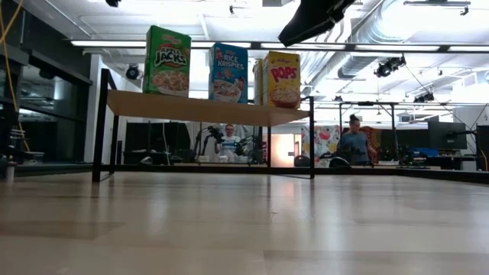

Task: Stack cereal on shelf
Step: Return to Home Position

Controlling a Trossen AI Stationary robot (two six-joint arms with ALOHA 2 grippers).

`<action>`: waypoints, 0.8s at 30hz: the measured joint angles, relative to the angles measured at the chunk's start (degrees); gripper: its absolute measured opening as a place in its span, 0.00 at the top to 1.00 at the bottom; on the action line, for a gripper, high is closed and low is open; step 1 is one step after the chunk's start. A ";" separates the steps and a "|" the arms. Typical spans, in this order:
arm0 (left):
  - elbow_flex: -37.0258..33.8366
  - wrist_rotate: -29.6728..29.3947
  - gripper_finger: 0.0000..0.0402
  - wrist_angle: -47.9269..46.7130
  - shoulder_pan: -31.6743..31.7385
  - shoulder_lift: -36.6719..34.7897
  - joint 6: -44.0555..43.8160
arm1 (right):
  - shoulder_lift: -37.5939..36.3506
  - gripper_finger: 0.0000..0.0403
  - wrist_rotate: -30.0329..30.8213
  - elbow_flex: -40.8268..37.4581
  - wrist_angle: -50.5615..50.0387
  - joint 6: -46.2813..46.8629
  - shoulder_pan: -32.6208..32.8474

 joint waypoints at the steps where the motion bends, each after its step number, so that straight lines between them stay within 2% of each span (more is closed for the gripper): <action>1: -0.42 0.30 0.52 -0.02 -0.07 -1.05 0.31 | 0.00 0.40 0.00 0.00 0.35 0.01 0.00; 5: -3.74 0.74 0.65 -1.47 -0.05 -6.74 0.19 | -0.02 0.40 -0.02 0.00 1.37 0.00 0.00; 10: -10.30 2.09 0.91 -1.72 0.06 -14.68 -2.59 | -0.02 0.40 -0.02 0.00 1.34 0.19 0.00; 12: -13.72 3.69 0.98 -1.71 0.08 -16.94 -4.02 | -0.02 0.40 0.05 0.00 1.34 0.82 0.00; 15: -19.10 5.88 0.97 -1.22 0.10 -19.87 -7.07 | -0.02 0.40 1.79 0.00 1.21 1.76 0.00; 20: -26.88 10.89 0.99 3.57 0.10 -23.68 -8.74 | -0.02 0.40 1.05 1.18 -2.85 1.71 0.00; 24: -29.08 11.35 1.00 3.42 0.10 -27.22 -8.43 | -0.02 0.44 0.49 2.14 -7.21 3.53 0.00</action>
